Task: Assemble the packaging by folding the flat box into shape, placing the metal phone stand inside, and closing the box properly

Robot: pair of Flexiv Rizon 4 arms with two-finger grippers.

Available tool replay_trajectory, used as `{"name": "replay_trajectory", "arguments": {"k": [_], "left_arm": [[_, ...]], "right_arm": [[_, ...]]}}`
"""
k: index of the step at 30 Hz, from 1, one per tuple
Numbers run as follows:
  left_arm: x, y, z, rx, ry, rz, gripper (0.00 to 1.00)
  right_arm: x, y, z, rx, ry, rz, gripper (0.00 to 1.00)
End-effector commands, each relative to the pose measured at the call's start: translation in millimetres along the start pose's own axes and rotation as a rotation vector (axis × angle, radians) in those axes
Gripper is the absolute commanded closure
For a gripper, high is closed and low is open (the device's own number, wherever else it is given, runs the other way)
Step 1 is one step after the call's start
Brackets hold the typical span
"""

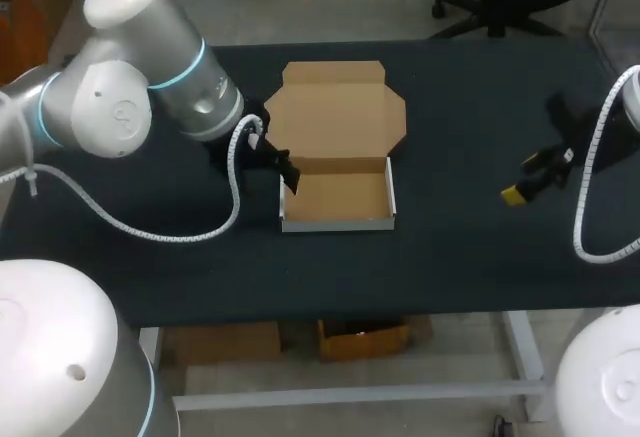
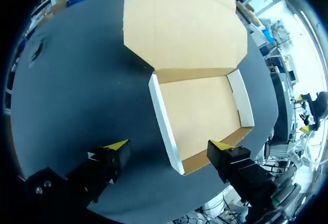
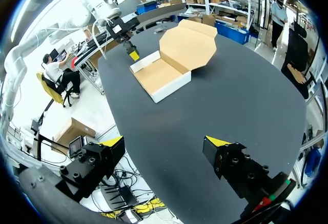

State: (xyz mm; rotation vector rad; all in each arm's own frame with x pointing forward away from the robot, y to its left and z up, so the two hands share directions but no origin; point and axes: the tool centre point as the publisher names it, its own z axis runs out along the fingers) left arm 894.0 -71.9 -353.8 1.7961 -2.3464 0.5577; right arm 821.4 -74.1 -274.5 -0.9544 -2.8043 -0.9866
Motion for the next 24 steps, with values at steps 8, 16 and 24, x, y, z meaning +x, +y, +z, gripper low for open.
{"name": "replay_trajectory", "arguments": {"k": [8, 16, 24], "left_arm": [[-3.2, 40.2, -51, 0.084, 0.171, 0.184, 0.0], [-1.7, 56.3, -76, 0.129, 0.151, 0.327, 0.0], [-0.1, 69.0, -97, 0.158, 0.132, 0.4, 0.0]], "right_arm": [[4, -3, -7, -0.026, 0.005, -0.006, 0.0], [8, -5, -10, -0.04, 0.002, -0.004, 0.0], [10, -9, -15, -0.061, 0.0, 0.008, 0.0]]}}
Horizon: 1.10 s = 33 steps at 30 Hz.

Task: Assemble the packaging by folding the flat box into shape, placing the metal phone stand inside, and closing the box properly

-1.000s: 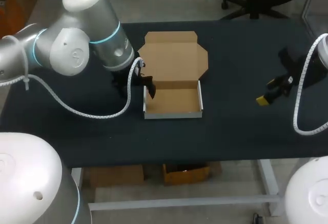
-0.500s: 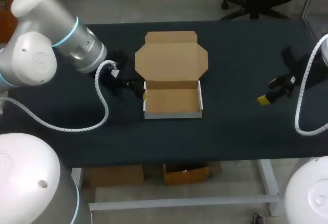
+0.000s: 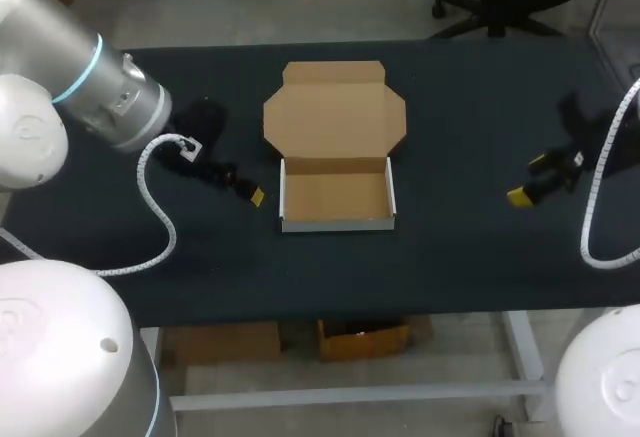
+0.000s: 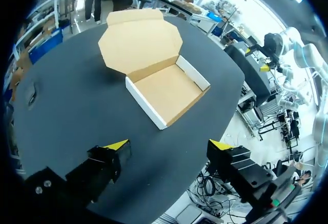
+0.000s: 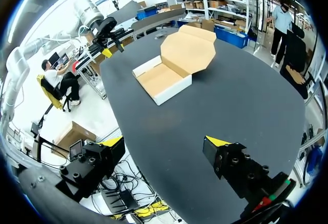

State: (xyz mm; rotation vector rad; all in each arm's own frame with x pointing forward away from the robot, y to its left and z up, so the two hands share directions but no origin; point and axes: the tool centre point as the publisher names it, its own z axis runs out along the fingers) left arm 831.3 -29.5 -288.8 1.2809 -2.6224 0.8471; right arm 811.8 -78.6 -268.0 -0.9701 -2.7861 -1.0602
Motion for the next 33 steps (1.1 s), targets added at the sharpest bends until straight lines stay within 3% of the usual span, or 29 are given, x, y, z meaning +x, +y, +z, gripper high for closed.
{"name": "replay_trajectory", "arguments": {"k": [1, 22, 33], "left_arm": [[7.3, 12.0, -18, 0.047, -0.02, 0.014, 0.0], [23.8, 32.3, -65, 0.074, -0.039, 0.026, 0.0], [32.2, 31.1, -88, 0.037, -0.101, -0.127, 0.0]], "right_arm": [[4, -5, -7, -0.013, 0.0, 0.001, 0.0], [27, -16, -34, -0.018, -0.039, 0.061, 0.0], [35, -23, -54, 0.022, -0.058, 0.237, 0.0]]}}
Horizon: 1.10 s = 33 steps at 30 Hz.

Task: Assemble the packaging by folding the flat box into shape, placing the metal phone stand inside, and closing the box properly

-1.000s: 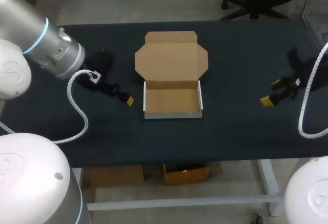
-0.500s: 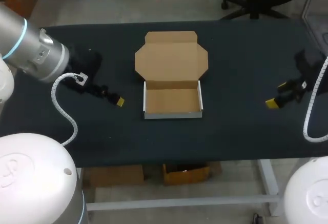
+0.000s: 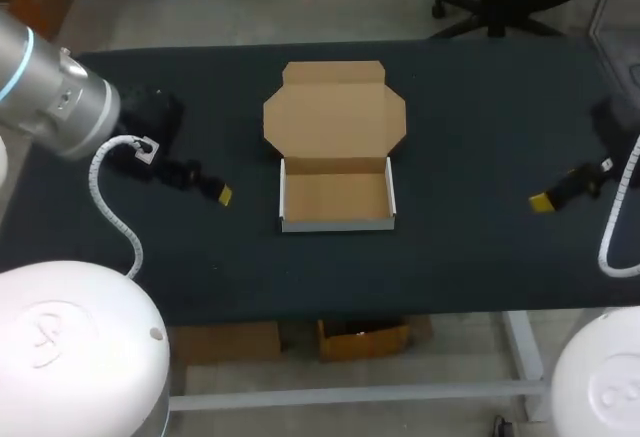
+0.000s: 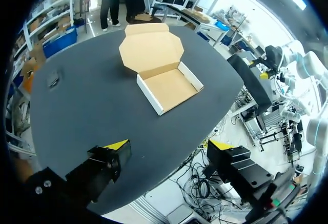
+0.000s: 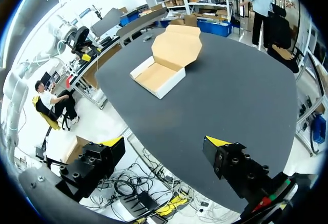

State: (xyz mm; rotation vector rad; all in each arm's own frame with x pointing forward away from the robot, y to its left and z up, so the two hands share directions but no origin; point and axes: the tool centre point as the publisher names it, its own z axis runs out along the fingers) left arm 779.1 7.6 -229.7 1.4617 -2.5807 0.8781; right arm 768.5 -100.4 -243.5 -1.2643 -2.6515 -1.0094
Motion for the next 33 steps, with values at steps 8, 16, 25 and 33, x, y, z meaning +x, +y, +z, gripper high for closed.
{"name": "replay_trajectory", "arguments": {"k": [8, 16, 25, 33], "left_arm": [[2.8, -3.0, -31, -0.038, -0.018, -0.158, 0.0], [2.7, -3.2, -48, -0.056, -0.023, -0.284, 0.0], [1.6, -2.9, -65, -0.074, -0.003, -0.362, 0.0], [1.0, 1.4, -69, -0.072, -0.003, -0.43, 0.0]], "right_arm": [[3, -10, -33, 0.024, 0.018, 0.201, 0.0], [5, -18, -47, 0.068, 0.01, 0.31, 0.0], [15, -20, -62, 0.102, -0.02, 0.361, 0.0], [16, -23, -62, 0.124, -0.011, 0.404, 0.0]]}}
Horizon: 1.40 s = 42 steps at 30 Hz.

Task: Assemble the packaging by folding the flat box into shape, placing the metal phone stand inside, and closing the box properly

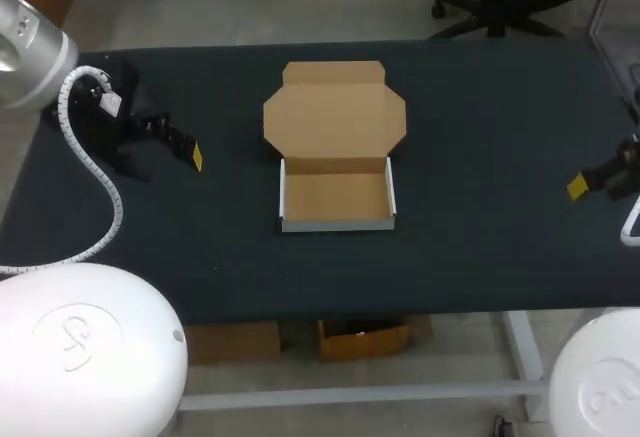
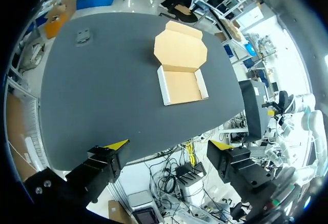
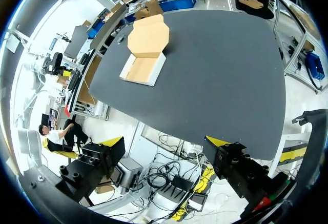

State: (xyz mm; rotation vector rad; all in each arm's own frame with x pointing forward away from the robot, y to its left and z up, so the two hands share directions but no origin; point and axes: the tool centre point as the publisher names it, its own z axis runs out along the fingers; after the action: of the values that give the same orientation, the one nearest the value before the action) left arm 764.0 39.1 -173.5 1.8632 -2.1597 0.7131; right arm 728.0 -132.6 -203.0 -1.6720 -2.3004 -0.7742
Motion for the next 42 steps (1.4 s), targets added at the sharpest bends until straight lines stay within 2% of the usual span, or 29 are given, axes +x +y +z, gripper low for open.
{"name": "replay_trajectory", "arguments": {"k": [1, 13, 25, 42], "left_arm": [[-1.2, 2.3, -3, 0.006, -0.004, -0.024, 0.0], [8.9, 8.4, -17, 0.042, -0.027, -0.047, 0.0], [11.1, 7.4, -13, 0.033, -0.042, -0.056, 0.0], [-12.6, -8.3, 11, -0.007, -0.074, -0.105, 0.0]], "right_arm": [[-1, -2, -2, 0.009, 0.005, 0.025, 0.0], [5, -6, -17, -0.011, -0.019, 0.086, 0.0], [6, -1, -10, 0.01, -0.01, 0.087, 0.0], [4, 1, -7, 0.026, -0.019, 0.105, 0.0]]}}
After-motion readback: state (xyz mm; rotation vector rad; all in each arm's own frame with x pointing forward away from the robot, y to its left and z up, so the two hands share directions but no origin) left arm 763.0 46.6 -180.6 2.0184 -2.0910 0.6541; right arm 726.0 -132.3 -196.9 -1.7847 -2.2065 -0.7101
